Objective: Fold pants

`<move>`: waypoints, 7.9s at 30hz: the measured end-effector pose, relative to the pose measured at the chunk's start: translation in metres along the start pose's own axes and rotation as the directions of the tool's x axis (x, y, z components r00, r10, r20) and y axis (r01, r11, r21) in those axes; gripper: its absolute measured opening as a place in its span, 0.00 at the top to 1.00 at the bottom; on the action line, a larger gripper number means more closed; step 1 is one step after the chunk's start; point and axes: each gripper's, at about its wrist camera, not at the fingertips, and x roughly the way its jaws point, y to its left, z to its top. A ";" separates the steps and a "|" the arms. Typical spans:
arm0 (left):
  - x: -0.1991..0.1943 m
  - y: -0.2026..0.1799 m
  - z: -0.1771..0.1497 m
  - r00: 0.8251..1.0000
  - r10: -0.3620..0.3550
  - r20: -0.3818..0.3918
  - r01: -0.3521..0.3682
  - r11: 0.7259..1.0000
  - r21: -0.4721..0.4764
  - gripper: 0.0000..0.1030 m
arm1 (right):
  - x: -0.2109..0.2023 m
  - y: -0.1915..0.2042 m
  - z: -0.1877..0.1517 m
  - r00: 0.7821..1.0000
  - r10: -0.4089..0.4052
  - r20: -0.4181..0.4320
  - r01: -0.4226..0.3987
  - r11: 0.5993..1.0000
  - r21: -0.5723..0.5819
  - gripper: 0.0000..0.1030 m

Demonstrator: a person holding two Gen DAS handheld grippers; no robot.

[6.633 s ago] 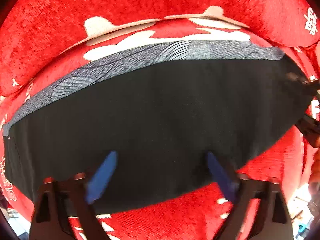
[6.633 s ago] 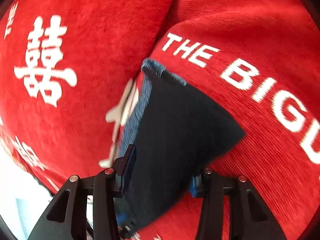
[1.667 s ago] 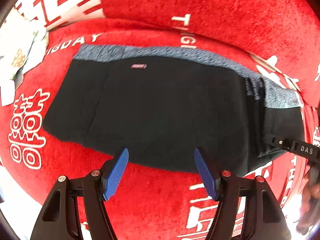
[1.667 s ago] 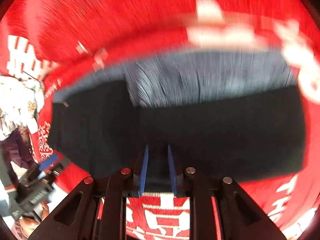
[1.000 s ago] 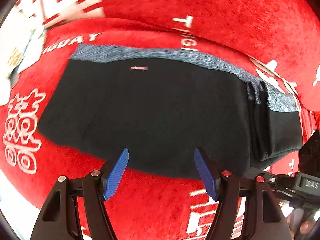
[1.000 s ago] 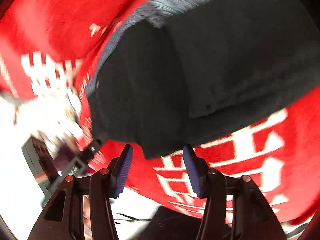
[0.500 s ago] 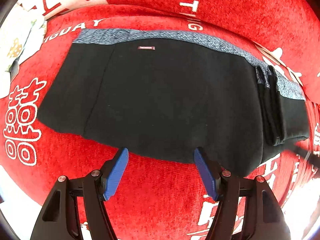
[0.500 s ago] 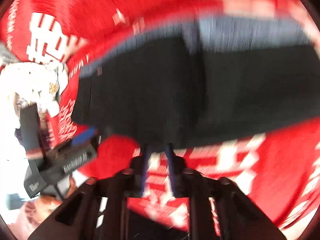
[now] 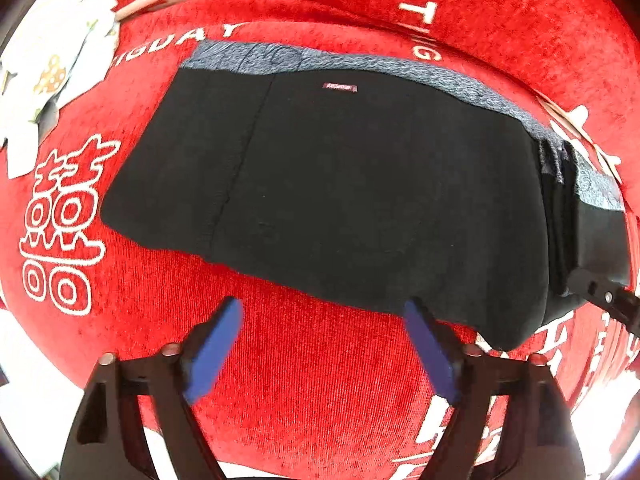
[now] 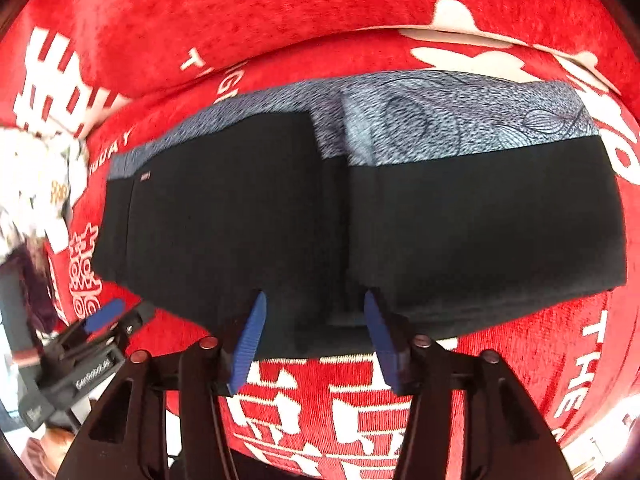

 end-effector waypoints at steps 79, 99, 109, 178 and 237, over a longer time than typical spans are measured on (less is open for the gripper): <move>0.025 0.097 0.053 0.942 -0.313 0.125 0.337 0.877 -0.343 0.23 | 0.080 0.100 -0.024 0.986 -0.116 -0.122 0.079 0.958 -0.274 0.01; 0.012 0.027 0.051 0.979 0.082 0.185 -0.075 0.996 -0.042 0.57 | 0.022 0.163 0.093 0.991 0.105 -0.079 -0.124 0.945 -0.302 0.01; 0.010 -0.017 0.049 0.948 0.199 0.247 -0.224 0.971 0.077 0.57 | 0.036 0.233 0.125 0.964 0.180 -0.198 -0.238 0.913 -0.332 0.01; -0.058 -0.388 -0.098 0.928 -0.097 0.359 -0.245 0.568 0.786 0.53 | -0.025 -0.214 0.002 0.832 0.548 0.085 -0.553 0.806 0.212 0.70; -0.018 -0.204 0.047 0.993 0.049 0.103 -0.074 0.965 0.252 0.01 | -0.047 -0.184 -0.024 0.975 0.109 0.192 -0.132 0.984 0.116 0.76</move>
